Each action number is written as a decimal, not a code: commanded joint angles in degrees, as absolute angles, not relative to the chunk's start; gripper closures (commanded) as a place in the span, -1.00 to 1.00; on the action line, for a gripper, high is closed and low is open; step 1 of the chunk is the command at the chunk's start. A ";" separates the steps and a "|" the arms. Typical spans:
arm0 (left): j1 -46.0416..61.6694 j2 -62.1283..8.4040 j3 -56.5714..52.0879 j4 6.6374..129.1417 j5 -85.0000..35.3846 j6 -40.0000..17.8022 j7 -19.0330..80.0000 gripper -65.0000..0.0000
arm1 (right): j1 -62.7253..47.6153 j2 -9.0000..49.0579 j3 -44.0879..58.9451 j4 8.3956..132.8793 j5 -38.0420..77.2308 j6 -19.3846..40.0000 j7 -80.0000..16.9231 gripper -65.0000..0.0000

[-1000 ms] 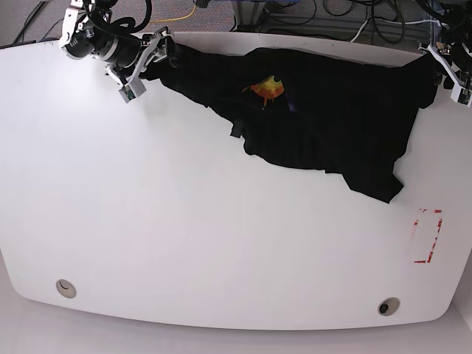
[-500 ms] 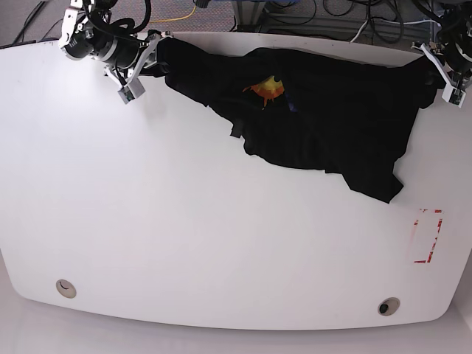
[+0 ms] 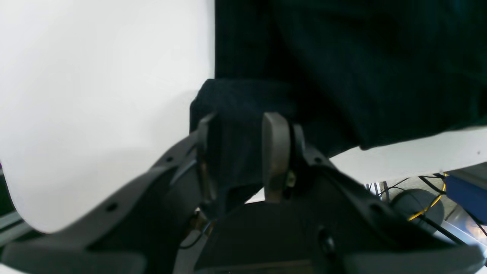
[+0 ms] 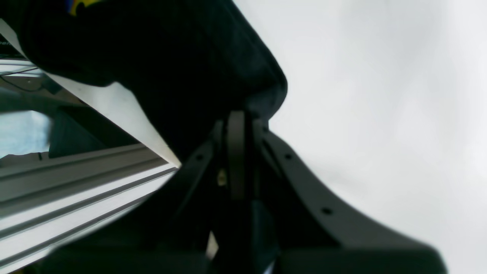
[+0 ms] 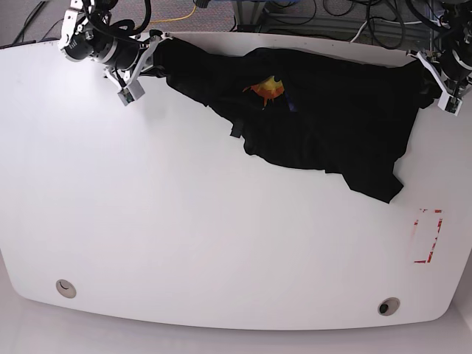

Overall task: Layout the t-shirt on the table in an organized manner, then fold the t-shirt properly
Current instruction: 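Regrip the shirt edge with both grippers, then lift the shirt with both grippers and pull it toward the table center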

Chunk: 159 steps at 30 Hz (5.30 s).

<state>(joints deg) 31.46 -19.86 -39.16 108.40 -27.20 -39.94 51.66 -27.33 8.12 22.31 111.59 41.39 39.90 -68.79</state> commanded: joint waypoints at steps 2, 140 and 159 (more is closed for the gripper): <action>28.88 -20.88 -39.60 109.32 -27.74 -40.00 51.03 0.46 | -27.03 8.66 22.64 112.40 42.42 40.00 -67.74 1.00; -39.87 -13.05 -26.42 110.81 -27.65 -40.00 75.03 1.00 | 28.26 22.73 25.98 93.23 38.90 40.00 -68.00 1.00; -65.89 -13.23 -24.92 108.18 -27.47 -40.00 75.21 1.00 | 70.99 37.23 9.01 70.73 38.90 40.00 -68.00 1.00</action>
<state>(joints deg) -62.76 -12.67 -24.84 109.32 -27.99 -40.12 76.47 65.01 35.18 10.63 71.48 39.24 40.14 -69.04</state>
